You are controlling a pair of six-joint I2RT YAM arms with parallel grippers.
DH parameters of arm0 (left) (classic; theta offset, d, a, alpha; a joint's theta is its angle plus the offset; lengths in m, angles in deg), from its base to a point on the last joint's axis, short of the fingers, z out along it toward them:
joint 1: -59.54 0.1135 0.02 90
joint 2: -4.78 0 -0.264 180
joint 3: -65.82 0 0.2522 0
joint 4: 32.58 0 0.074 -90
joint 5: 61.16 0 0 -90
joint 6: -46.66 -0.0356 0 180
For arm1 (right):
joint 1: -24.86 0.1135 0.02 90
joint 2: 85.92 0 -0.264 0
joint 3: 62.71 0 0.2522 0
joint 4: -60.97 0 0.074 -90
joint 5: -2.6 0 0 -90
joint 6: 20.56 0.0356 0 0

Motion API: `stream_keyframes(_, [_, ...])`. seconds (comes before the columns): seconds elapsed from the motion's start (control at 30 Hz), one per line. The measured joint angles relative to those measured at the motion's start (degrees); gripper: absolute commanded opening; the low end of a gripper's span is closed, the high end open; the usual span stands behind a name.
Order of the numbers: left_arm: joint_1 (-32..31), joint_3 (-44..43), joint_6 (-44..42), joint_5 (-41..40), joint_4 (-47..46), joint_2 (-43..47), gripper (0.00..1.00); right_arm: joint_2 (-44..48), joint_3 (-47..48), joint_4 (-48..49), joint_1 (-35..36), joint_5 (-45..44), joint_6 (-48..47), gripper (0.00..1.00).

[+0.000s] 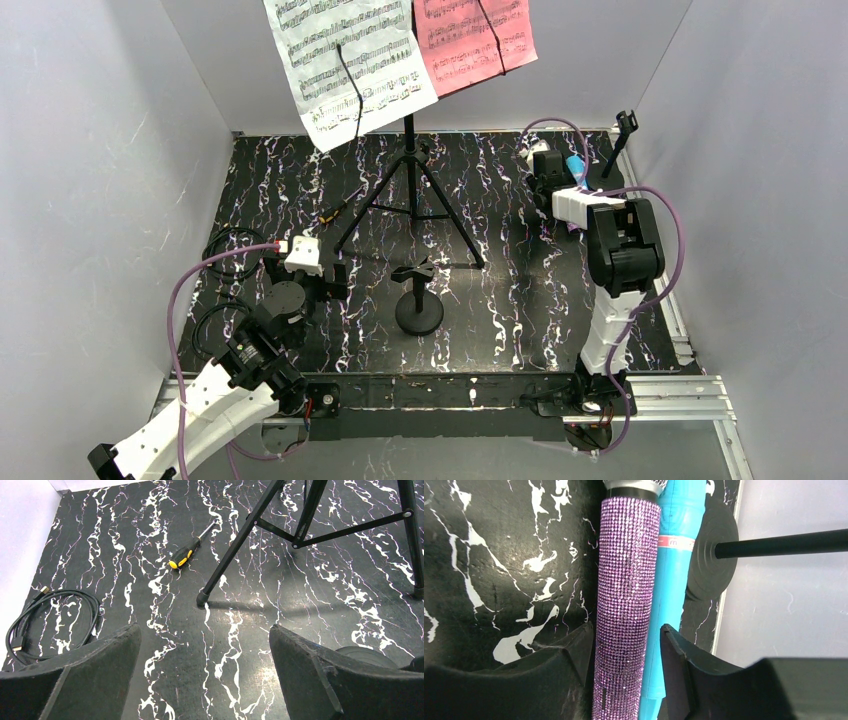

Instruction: Pack up the instrument practice props

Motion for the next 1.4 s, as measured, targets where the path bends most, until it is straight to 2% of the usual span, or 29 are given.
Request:
stream_keyframes(0.03, [0.0,0.0,0.0,0.02,0.0,0.0,0.98,0.39,0.0,0.0,0.0,0.35,0.07,0.65])
stream_keyframes(0.23, [0.0,0.0,0.0,0.07,0.02,0.0,0.98,1.9,0.0,0.02,0.0,2.12,0.46,0.7])
stream_keyframes(0.43, [0.0,0.0,0.0,0.22,0.02,0.0,0.98,3.34,-0.33,-1.36,0.0,4.85,1.66,0.79])
stream_keyframes(0.6, [0.0,0.0,0.04,1.03,0.04,0.0,0.98,10.38,-2.03,-4.15,0.0,9.84,3.74,0.9])
stream_keyframes(0.63, [0.0,0.0,0.07,1.25,0.07,0.04,0.98,12.37,-2.62,-4.94,0.0,11.17,4.46,0.96])
stream_keyframes(0.67, [0.0,0.0,0.11,1.44,0.13,0.09,0.98,14.58,-3.37,-5.49,0.0,12.59,5.01,0.98])
stream_keyframes(0.93, [0.0,-1.6,2.03,3.41,4.52,0.83,0.98,31.23,-9.88,-10.21,0.0,26.01,11.5,0.99])
stream_keyframes(1.13, [0.0,-5.49,3.26,4.11,9.57,1.31,0.98,41.72,-11.67,-14.49,0.0,36.28,21.7,0.99])
stream_keyframes(1.4, [0.0,-9.77,4.7,4.52,15.19,1.38,0.98,55.63,-20.33,-12.37,-0.02,52.13,26.84,0.99])
